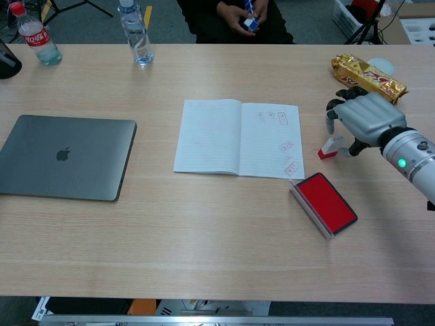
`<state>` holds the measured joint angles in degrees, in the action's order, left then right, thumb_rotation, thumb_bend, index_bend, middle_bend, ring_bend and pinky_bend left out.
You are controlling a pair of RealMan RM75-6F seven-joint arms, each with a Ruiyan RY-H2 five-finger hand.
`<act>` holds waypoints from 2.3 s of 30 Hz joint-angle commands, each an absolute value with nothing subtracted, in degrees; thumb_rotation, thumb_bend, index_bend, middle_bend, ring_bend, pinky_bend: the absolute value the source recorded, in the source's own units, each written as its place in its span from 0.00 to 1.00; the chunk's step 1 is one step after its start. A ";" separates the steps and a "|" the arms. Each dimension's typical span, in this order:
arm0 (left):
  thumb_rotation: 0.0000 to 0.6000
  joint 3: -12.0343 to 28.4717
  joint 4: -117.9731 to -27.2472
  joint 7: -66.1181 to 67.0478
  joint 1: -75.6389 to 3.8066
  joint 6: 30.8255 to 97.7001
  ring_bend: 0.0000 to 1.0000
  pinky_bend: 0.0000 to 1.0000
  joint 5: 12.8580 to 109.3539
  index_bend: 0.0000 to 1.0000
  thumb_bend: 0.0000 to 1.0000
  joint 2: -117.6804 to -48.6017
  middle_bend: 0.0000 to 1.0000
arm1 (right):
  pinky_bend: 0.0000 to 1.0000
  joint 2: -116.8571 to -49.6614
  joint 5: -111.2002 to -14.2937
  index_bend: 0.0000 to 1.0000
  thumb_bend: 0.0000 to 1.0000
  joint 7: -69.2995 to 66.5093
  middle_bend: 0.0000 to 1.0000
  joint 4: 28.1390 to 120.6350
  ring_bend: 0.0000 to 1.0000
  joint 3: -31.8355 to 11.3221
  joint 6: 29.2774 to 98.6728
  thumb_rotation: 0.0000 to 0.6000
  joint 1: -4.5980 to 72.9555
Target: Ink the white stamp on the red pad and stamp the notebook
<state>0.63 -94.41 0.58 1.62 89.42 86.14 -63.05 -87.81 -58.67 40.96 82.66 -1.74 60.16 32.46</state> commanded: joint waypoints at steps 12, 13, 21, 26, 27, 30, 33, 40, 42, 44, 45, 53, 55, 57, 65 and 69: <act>1.00 0.64 -94.46 0.95 1.55 89.14 0.00 0.00 85.91 0.00 0.32 -63.10 0.00 | 0.04 -88.80 -57.84 0.50 0.21 40.52 0.24 80.74 0.02 -2.10 59.16 1.00 32.53; 1.00 0.64 -94.47 0.96 1.56 89.15 0.00 0.00 85.90 0.00 0.32 -63.10 0.00 | 0.04 -88.87 -57.76 0.50 0.21 40.53 0.24 80.66 0.02 -2.14 59.10 1.00 32.55; 1.00 0.63 -94.53 1.07 1.59 89.07 0.00 0.00 85.78 0.00 0.32 -63.07 0.00 | 0.04 -89.14 -57.24 0.51 0.25 40.62 0.25 80.30 0.02 -2.56 58.88 1.00 32.76; 1.00 0.60 -94.57 1.17 1.61 88.92 0.00 0.00 85.60 0.00 0.32 -63.01 0.00 | 0.04 -89.33 -56.72 0.51 0.25 40.93 0.25 80.09 0.02 -2.69 58.67 1.00 32.90; 1.00 0.60 -94.55 1.16 1.61 88.89 0.00 0.00 85.56 0.00 0.32 -63.01 0.00 | 0.04 -89.38 -56.60 0.51 0.25 41.05 0.25 80.04 0.02 -2.69 58.64 1.00 32.93; 1.00 0.61 -94.49 1.09 1.64 88.87 0.00 0.00 85.48 0.00 0.32 -62.99 0.00 | 0.04 -89.52 -56.27 0.52 0.25 41.26 0.25 80.01 0.02 -2.68 58.47 1.00 33.00; 1.00 0.61 -94.38 1.02 1.66 88.84 0.00 0.00 85.39 0.00 0.32 -63.03 0.00 | 0.04 -89.68 -56.13 0.52 0.25 41.38 0.25 79.94 0.02 -2.71 58.43 1.00 33.08; 1.00 0.65 -94.35 0.93 1.72 88.87 0.00 0.00 85.28 0.00 0.32 -62.97 0.00 | 0.04 -89.89 -55.93 0.53 0.25 41.64 0.26 79.92 0.03 -2.86 58.48 1.00 33.32; 1.00 0.66 -94.31 0.89 1.73 88.88 0.00 0.00 85.27 0.00 0.32 -62.98 0.00 | 0.04 -89.90 -55.86 0.54 0.25 41.73 0.26 79.95 0.03 -2.88 58.47 1.00 33.38; 1.00 0.65 -94.25 0.85 1.75 88.87 0.00 0.00 85.24 0.00 0.32 -63.00 0.00 | 0.04 -89.94 -55.79 0.55 0.26 41.87 0.26 79.93 0.03 -2.84 58.44 1.00 33.44; 1.00 0.64 -94.22 0.83 1.75 88.84 0.00 0.00 85.22 0.00 0.32 -63.00 0.00 | 0.04 -89.97 -55.76 0.55 0.26 41.93 0.27 79.91 0.03 -2.82 58.45 1.00 33.45; 1.00 0.63 -94.12 0.68 1.77 88.74 0.00 0.00 85.13 0.00 0.32 -62.92 0.00 | 0.04 -90.00 -55.31 0.58 0.30 42.14 0.29 79.91 0.05 -2.87 58.36 1.00 33.60; 1.00 0.61 -94.11 0.68 1.76 88.65 0.00 0.00 85.09 0.00 0.32 -62.88 0.00 | 0.04 -89.79 -55.26 0.59 0.31 42.05 0.29 80.09 0.05 -2.95 58.30 1.00 33.68; 1.00 0.59 -94.15 0.71 1.75 88.55 0.00 0.00 85.06 0.00 0.32 -62.82 0.00 | 0.05 -89.45 -55.23 0.59 0.32 41.94 0.30 80.38 0.06 -3.04 58.20 1.00 33.77; 1.00 0.66 -94.67 0.94 1.68 88.53 0.00 0.00 85.06 0.00 0.32 -62.51 0.00 | 0.19 -86.69 -54.89 0.62 0.38 41.14 0.34 83.46 0.14 -3.51 57.28 1.00 34.32; 1.00 0.61 -94.96 1.17 1.70 88.47 0.00 0.00 85.02 0.00 0.32 -62.38 0.00 | 0.23 -84.03 -55.52 0.63 0.40 39.97 0.37 87.16 0.20 -3.54 56.82 1.00 34.48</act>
